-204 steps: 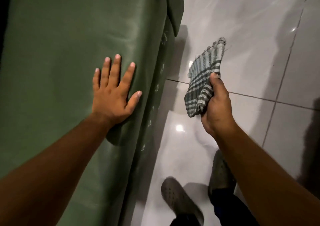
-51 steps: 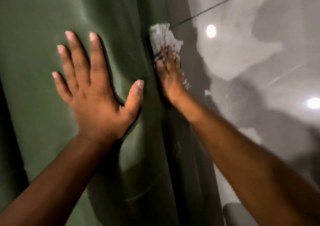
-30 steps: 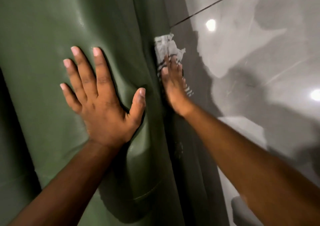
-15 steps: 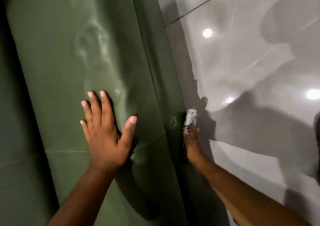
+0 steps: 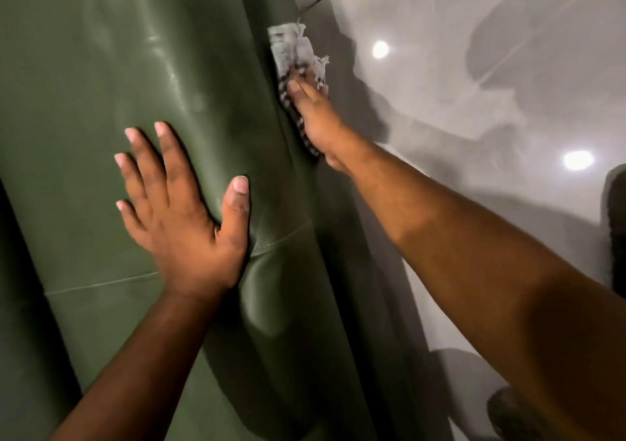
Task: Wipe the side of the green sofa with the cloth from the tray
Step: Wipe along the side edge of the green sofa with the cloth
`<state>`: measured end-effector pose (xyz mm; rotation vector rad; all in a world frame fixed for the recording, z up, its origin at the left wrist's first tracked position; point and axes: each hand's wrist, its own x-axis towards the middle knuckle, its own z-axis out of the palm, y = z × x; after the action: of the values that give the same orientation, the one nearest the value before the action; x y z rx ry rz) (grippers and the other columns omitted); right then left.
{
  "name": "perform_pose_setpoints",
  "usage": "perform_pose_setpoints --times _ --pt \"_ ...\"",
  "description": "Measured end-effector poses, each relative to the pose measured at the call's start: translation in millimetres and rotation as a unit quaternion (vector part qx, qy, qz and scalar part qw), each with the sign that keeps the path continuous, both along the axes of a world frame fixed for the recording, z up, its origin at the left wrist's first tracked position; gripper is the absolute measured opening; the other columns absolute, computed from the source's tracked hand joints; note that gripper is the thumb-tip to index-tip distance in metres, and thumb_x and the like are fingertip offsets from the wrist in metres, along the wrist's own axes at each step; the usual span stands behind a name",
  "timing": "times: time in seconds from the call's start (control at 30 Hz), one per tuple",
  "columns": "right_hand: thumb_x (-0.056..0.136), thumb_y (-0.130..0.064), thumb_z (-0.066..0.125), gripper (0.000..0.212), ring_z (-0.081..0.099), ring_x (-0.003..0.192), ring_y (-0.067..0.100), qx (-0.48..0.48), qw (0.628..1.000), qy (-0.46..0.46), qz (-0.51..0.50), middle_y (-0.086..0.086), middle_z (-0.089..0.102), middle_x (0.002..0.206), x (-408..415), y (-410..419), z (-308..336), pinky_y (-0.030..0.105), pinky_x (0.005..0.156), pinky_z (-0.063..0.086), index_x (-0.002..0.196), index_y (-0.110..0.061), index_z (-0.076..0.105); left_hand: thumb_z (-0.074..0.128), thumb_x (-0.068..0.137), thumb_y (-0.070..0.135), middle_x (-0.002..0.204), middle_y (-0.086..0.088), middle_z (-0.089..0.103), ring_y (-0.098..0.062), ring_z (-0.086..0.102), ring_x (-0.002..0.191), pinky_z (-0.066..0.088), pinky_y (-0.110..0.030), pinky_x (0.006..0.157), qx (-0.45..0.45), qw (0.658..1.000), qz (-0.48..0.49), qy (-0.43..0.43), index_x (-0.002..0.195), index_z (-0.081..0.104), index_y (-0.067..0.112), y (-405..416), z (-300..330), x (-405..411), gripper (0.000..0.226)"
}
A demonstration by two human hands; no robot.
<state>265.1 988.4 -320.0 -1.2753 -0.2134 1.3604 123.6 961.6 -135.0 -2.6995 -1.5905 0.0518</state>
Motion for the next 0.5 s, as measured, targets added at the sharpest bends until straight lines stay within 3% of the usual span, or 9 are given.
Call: perform_pose_setpoints --times 0.07,0.23,0.3,0.4,0.47,0.5 --pt "0.100 -0.042 0.031 0.049 -0.011 0.149 0.017 0.006 1.000 -0.010 0.004 -0.006 -0.001 0.163 -3 0 -6 0.046 0.120 -0.009 0.146 -0.033 0.023 0.032 0.088 0.068 0.169 -0.007 0.003 -0.030 0.000 0.156 0.006 -0.062 0.120 0.004 1.000 0.004 0.005 0.158 0.006 0.025 1 -1 0 0.087" --pt "0.095 -0.032 0.040 0.059 -0.009 0.149 0.023 -0.002 0.999 -0.047 -0.016 0.000 0.000 0.162 -70 -72 -6 0.032 0.114 -0.006 0.146 -0.037 0.010 0.032 0.087 0.069 0.169 -0.006 0.003 -0.029 0.000 0.156 0.007 -0.064 0.120 0.010 1.000 0.007 0.006 0.158 0.005 0.026 1 -3 1 0.087" --pt "0.094 -0.031 0.041 0.056 -0.009 0.148 0.030 0.020 0.994 -0.104 0.005 -0.001 0.003 0.157 -98 -102 -5 0.037 0.115 -0.004 0.139 -0.043 0.011 0.032 0.088 0.068 0.169 -0.005 0.002 -0.028 -0.001 0.156 0.006 -0.064 0.120 0.006 1.000 0.005 0.009 0.158 0.005 0.026 1 -3 1 0.086" --pt "0.095 -0.037 0.043 0.052 0.010 0.145 0.031 0.053 0.969 -0.240 -0.012 0.011 0.021 0.152 -107 -121 -11 0.051 0.116 0.014 0.141 -0.012 0.038 0.033 0.086 0.069 0.169 -0.003 0.001 -0.026 -0.001 0.156 0.008 -0.064 0.120 -0.010 1.000 0.001 0.015 0.158 0.005 0.029 0 3 0 0.087" --pt "0.094 -0.030 0.049 0.041 0.028 0.142 0.035 0.076 0.946 -0.312 -0.043 0.017 0.036 0.148 -94 -116 -18 0.058 0.112 0.030 0.129 -0.008 0.053 0.037 0.083 0.071 0.169 -0.004 0.004 -0.028 0.003 0.156 0.013 -0.064 0.120 -0.017 0.999 -0.026 0.024 0.158 0.009 0.031 7 11 2 0.089" --pt "0.094 -0.027 0.049 0.037 0.030 0.142 0.036 0.087 0.936 -0.338 -0.041 0.019 0.039 0.148 -86 -107 -19 0.059 0.111 0.034 0.127 -0.010 0.052 0.040 0.081 0.072 0.169 -0.004 0.006 -0.028 0.005 0.156 0.014 -0.063 0.120 -0.017 0.998 -0.048 0.035 0.157 0.010 0.033 17 15 8 0.091"
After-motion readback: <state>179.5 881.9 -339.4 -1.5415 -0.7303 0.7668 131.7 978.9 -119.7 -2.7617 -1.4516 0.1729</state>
